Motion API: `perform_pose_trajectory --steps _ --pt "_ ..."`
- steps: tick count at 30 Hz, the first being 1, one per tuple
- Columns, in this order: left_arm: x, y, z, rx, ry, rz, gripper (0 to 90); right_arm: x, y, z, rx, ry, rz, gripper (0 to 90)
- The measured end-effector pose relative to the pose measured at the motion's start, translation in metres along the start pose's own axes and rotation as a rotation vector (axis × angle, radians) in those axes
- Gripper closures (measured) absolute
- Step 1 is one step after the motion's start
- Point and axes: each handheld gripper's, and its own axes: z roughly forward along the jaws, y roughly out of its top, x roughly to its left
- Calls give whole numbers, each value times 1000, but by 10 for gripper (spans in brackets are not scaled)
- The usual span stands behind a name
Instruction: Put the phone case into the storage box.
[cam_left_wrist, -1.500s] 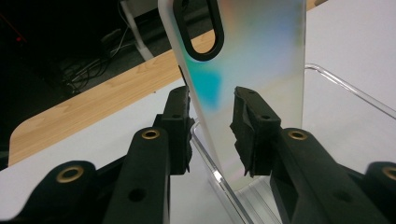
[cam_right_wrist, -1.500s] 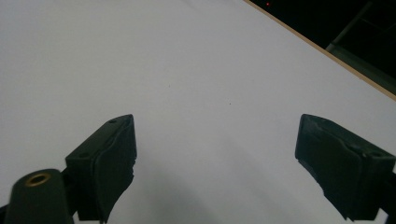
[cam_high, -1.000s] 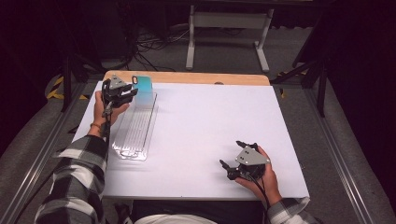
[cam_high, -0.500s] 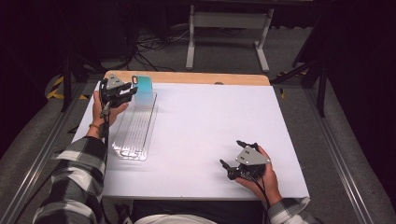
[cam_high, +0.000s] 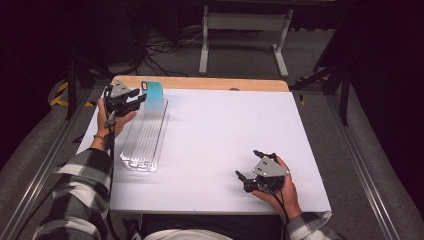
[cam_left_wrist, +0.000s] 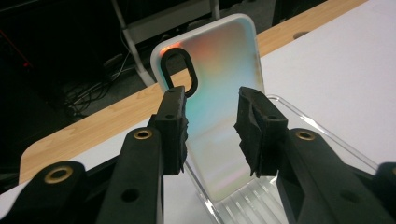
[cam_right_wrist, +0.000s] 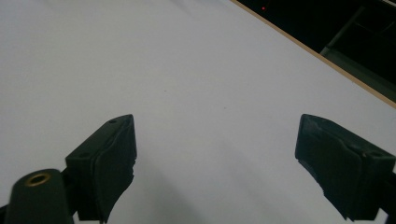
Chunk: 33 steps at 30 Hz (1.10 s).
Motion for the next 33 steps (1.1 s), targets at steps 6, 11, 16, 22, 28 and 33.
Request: perform_pose_trajectory --steps 6,11,16,22,28,33 --pt "-3 -1 -2 -7 -7 -4 629 0 0 0 -2 1 2 134" --pt "-5 -3 -7 -17 -14 0 622 0 0 -1 -4 1 3 134" --pt "-8 -3 -12 -43 -20 -3 617 0 0 -1 -4 1 2 134" --pt "-12 -6 -15 -53 -22 3 613 0 0 0 -2 2 2 134" --pt "-14 -6 -19 -72 -34 -6 602 0 0 0 -2 1 1 133" --pt "-16 -5 -22 -79 -46 -2 576 0 0 0 -3 2 1 133"
